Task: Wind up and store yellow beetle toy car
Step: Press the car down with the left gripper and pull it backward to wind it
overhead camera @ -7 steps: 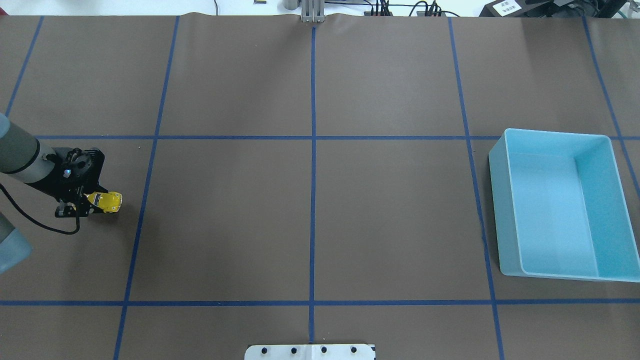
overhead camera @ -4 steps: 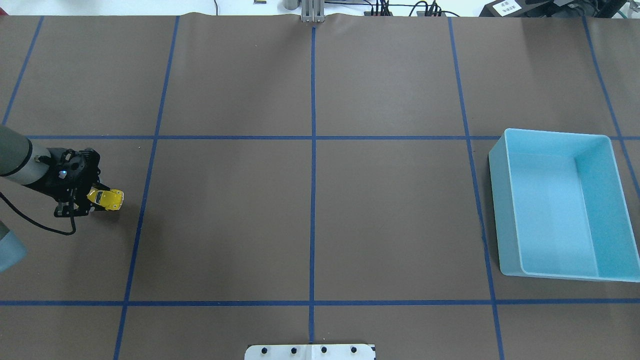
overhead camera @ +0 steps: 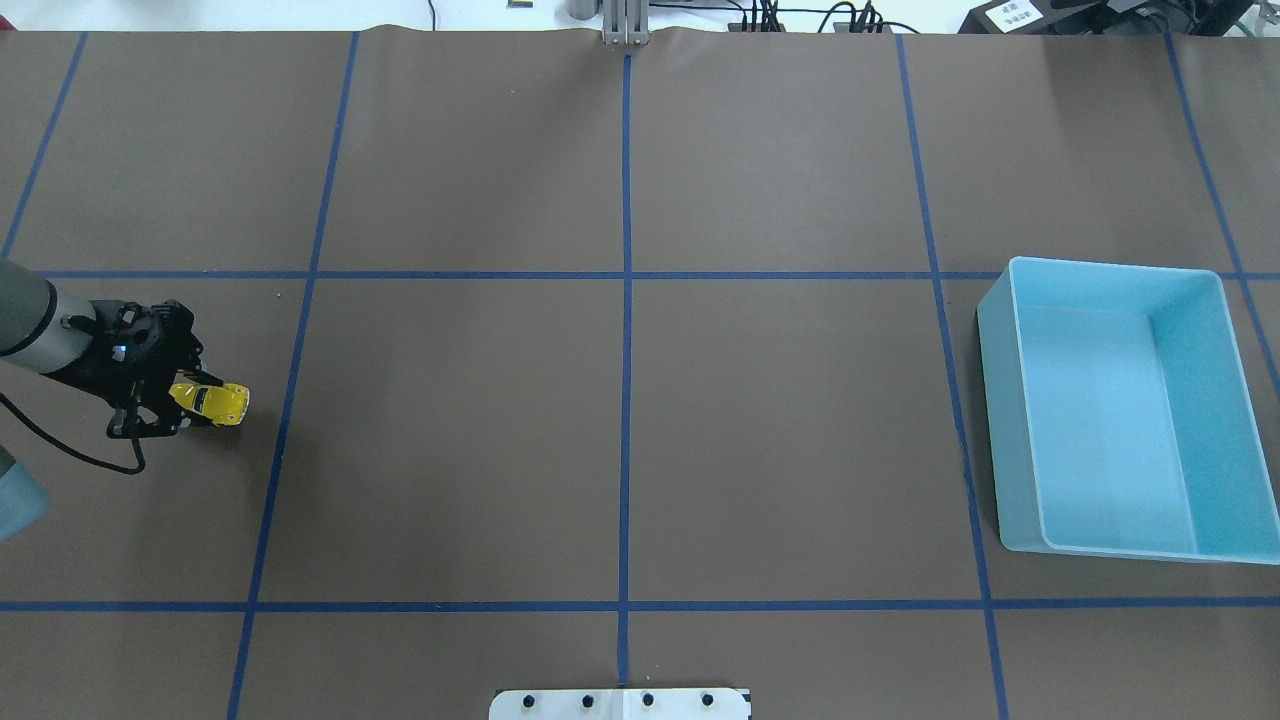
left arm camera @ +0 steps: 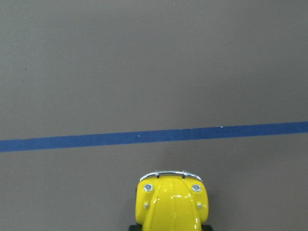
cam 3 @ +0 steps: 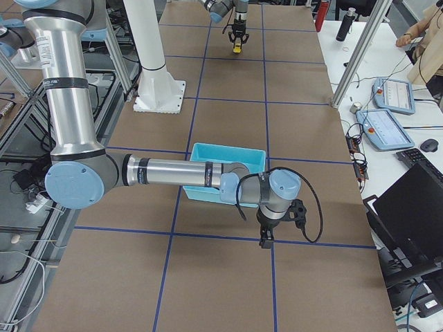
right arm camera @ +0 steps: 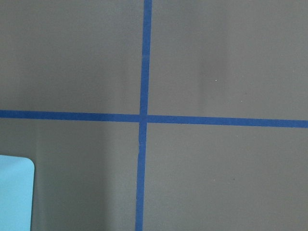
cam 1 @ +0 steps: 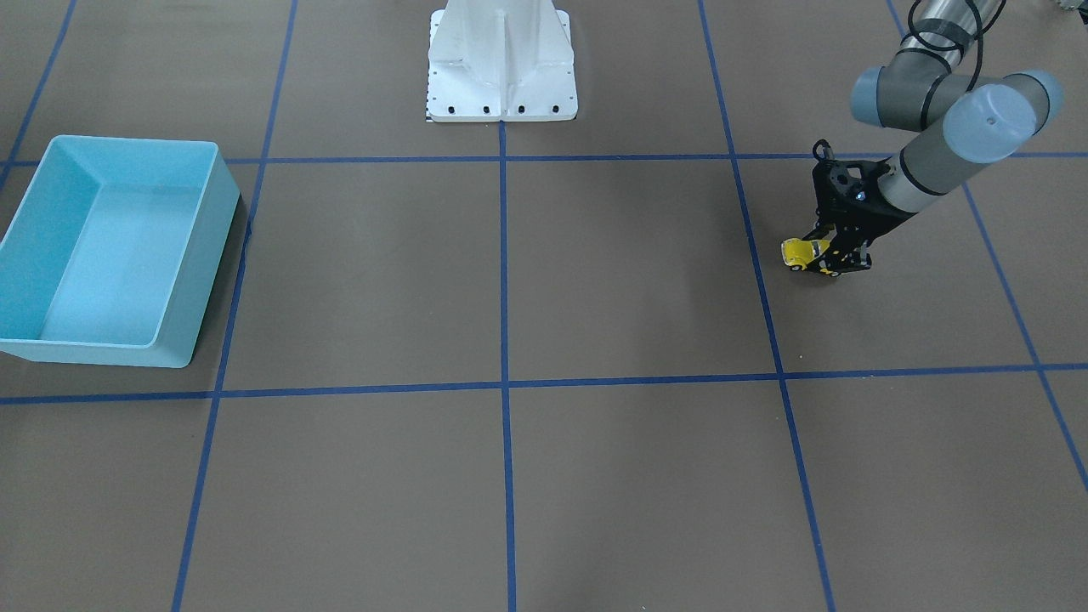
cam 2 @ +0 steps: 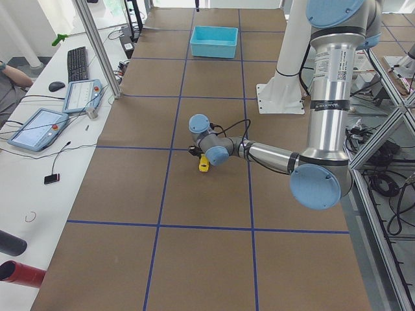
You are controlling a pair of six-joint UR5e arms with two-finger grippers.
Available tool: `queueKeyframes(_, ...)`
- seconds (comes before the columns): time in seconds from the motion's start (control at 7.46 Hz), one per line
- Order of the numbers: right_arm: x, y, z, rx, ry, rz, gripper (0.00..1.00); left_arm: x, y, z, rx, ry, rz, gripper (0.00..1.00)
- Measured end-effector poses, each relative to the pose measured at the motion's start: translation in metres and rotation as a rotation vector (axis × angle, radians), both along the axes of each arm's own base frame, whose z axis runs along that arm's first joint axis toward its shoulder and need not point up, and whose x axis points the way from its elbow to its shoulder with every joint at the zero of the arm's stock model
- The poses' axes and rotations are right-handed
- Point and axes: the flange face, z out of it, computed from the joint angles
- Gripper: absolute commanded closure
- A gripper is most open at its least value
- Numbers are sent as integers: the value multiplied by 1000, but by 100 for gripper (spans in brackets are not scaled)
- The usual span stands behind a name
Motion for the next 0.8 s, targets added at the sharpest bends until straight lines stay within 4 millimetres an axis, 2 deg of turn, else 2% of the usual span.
queueKeyframes(0.54,0,0,0,0,0,0,0,2,-1,-2,-77,9,-41,100)
queueKeyframes(0.8,0,0,0,1,0,0,0,3,-1,4,-124,8,-51,100)
